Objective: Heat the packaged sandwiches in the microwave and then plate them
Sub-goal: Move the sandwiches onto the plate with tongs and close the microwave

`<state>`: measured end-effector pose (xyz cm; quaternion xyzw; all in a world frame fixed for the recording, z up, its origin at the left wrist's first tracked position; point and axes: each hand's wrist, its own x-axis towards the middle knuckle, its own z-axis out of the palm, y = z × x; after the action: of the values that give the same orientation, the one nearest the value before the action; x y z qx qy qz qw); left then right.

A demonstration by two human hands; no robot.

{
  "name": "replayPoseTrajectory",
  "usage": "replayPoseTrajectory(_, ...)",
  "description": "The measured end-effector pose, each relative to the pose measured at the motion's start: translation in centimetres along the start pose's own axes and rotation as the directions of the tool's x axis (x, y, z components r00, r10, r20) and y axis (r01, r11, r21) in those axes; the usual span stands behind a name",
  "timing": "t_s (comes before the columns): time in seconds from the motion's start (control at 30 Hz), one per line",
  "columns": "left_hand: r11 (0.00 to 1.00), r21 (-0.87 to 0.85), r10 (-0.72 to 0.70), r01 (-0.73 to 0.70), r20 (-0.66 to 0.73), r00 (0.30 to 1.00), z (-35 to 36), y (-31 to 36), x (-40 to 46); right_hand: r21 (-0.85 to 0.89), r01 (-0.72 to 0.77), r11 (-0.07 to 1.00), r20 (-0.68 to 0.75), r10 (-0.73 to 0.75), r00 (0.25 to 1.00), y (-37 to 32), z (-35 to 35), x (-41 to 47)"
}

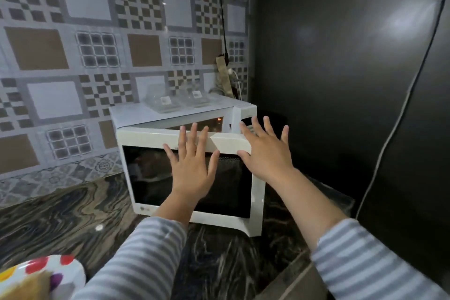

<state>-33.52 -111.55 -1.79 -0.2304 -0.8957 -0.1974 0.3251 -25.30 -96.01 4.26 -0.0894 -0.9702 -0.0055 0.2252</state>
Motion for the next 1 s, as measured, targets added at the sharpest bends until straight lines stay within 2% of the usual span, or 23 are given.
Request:
replayPoseTrajectory(0.23,0.974,0.204,-0.091,0.099,-0.048,0.995,5.0,0.2,4.2,0.104,0.205,0.973,0.053,-0.212,0.976,4.9,3.9,9.4)
replayPoseTrajectory(0.37,0.955,0.279,-0.087,0.102,-0.066,0.994,7.5,-0.6,6.3,0.148,0.263,0.954,0.053,-0.273,0.961,6.1,6.0,13.6)
replayPoseTrajectory(0.6,0.912,0.351,-0.156,0.211,-0.177,0.972,11.2,-1.3,9.3,0.216,0.336,0.917,0.03,-0.35,0.936,6.6,9.2,19.4)
replayPoseTrajectory(0.87,0.878,0.403,-0.182,0.258,-0.218,0.959,12.7,-2.1,10.7,0.318,0.403,0.858,-0.185,-0.36,0.914,7.1,13.1,21.5)
replayPoseTrajectory(1.0,0.878,0.391,-0.191,0.277,-0.245,0.951,14.0,-1.6,10.4,0.262,0.49,0.832,-0.296,-0.413,0.861,8.4,15.0,21.4)
